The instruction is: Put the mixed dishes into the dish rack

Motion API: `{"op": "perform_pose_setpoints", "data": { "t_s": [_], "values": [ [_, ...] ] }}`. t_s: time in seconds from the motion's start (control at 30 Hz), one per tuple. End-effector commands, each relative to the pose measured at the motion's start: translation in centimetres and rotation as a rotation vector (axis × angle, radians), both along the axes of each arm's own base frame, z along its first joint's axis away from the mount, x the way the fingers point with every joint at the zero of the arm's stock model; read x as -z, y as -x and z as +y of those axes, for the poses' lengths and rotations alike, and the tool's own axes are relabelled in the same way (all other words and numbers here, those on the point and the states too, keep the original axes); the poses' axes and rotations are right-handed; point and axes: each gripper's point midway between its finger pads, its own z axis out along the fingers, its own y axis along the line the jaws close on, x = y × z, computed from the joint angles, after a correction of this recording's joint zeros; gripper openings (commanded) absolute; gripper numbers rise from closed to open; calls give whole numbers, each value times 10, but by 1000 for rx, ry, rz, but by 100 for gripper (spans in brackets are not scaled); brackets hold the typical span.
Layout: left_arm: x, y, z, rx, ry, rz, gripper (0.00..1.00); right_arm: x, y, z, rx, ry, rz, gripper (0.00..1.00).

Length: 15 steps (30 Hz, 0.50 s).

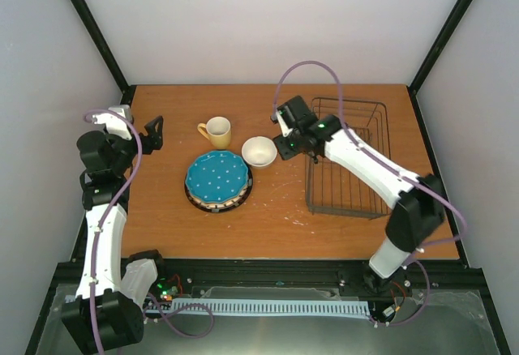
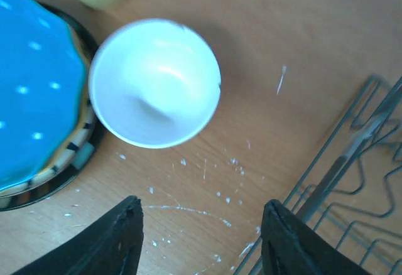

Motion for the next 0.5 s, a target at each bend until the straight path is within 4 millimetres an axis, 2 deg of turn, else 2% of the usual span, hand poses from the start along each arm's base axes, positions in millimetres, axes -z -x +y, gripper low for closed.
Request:
{"op": "perform_pose_setpoints", "data": {
  "t_s": [0.0,0.23,0.47],
  "values": [
    [-23,2,-1,12,-18,-53,93,40,-4,1,28,91,139,51],
    [-24,3,0,4,-24,-58,93,57,-39,23,121,60,217,57],
    [-20,3,1,-5,-31,-54,93,76,-71,29,214,64,292,57]
  ]
}}
